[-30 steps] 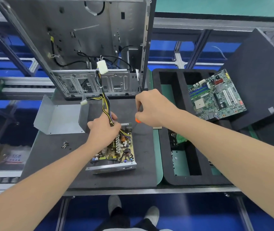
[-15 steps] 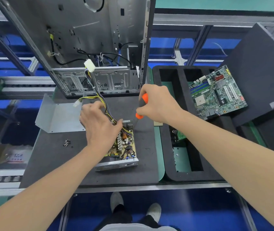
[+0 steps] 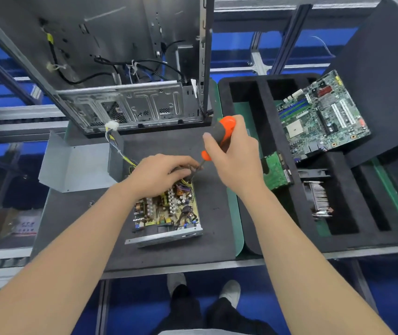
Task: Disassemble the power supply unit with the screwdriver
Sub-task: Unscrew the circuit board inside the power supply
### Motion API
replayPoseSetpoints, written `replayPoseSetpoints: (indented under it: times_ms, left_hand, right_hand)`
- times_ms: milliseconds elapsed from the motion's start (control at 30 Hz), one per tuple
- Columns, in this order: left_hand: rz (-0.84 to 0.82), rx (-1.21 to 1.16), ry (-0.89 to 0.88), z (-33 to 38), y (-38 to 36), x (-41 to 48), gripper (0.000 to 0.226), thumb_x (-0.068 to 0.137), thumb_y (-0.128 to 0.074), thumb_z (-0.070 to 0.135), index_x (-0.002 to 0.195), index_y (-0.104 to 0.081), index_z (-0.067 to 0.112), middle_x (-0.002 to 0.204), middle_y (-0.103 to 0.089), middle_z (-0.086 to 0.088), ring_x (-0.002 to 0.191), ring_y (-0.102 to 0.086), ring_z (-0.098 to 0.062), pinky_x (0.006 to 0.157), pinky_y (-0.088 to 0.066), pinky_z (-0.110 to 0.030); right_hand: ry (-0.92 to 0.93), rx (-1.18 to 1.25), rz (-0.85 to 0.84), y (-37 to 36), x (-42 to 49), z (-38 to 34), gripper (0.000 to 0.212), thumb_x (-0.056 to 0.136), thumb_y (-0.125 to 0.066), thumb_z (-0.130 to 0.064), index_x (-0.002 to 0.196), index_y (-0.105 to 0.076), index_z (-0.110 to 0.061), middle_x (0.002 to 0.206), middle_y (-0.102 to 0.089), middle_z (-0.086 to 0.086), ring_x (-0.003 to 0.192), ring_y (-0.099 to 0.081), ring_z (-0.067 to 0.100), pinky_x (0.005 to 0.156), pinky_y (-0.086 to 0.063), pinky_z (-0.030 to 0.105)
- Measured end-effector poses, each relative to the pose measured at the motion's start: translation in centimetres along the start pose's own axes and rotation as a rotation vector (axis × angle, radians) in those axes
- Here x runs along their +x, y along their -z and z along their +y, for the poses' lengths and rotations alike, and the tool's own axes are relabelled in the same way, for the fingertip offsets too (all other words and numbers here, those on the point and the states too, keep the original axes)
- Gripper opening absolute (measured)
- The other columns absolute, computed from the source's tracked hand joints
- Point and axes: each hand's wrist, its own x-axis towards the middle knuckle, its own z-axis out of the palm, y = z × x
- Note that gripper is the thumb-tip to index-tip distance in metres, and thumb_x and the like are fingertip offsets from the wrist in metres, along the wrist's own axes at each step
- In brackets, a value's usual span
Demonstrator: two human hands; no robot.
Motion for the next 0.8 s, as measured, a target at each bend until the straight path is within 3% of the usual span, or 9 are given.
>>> replayPoseSetpoints:
  times_ms: [200,433,633,800]
  left_hand:
    - [0.029,-0.051,0.007,-0.8,-0.7,0.4,0.029,0.108,-0.051,0.04,0.128,-0.061,0.059,0.118,-0.073,0.028,0.117,-0.067,-0.012,0.096,-0.052,-0.045]
    - [-0.013,-0.036,-0.017,-0.9,-0.6,0.7,0.029,0.109,-0.047,0.038,0.128,-0.059,0.057,0.118,-0.07,0.029,0.118,-0.065,-0.014,0.096,-0.05,-0.045]
    - [0.012,-0.046,-0.053,-0.9,-1.0,0.8,0.032,0.109,-0.049,0.035,0.121,-0.046,0.064,0.086,-0.053,0.048,0.105,-0.063,-0.013,0.084,-0.044,-0.04]
    - [0.031,-0.079,-0.044,-1.1,-1.0,0.7,0.029,0.109,-0.05,0.035,0.122,-0.05,0.061,0.087,-0.054,0.043,0.1,-0.061,-0.012,0.081,-0.04,-0.038]
  right_hand:
    - [0.072,-0.002,0.003,-0.7,-0.8,0.4,0.029,0.095,-0.064,-0.045,0.097,-0.04,-0.027,0.072,-0.062,-0.003,0.066,-0.062,0.013,0.061,-0.047,0.025]
    - [0.097,0.006,-0.036,-1.0,-1.4,1.0,0.027,0.096,-0.065,-0.038,0.099,-0.04,-0.026,0.072,-0.056,-0.003,0.066,-0.056,0.017,0.056,-0.044,0.025]
    - [0.135,-0.01,-0.062,-1.1,-1.5,1.1,0.028,0.097,-0.064,-0.039,0.1,-0.037,-0.03,0.073,-0.054,-0.007,0.068,-0.056,0.016,0.056,-0.044,0.022]
    - [0.155,0.01,-0.074,-1.0,-1.5,1.0,0.027,0.097,-0.064,-0.039,0.1,-0.039,-0.028,0.075,-0.055,-0.007,0.069,-0.055,0.017,0.056,-0.042,0.02]
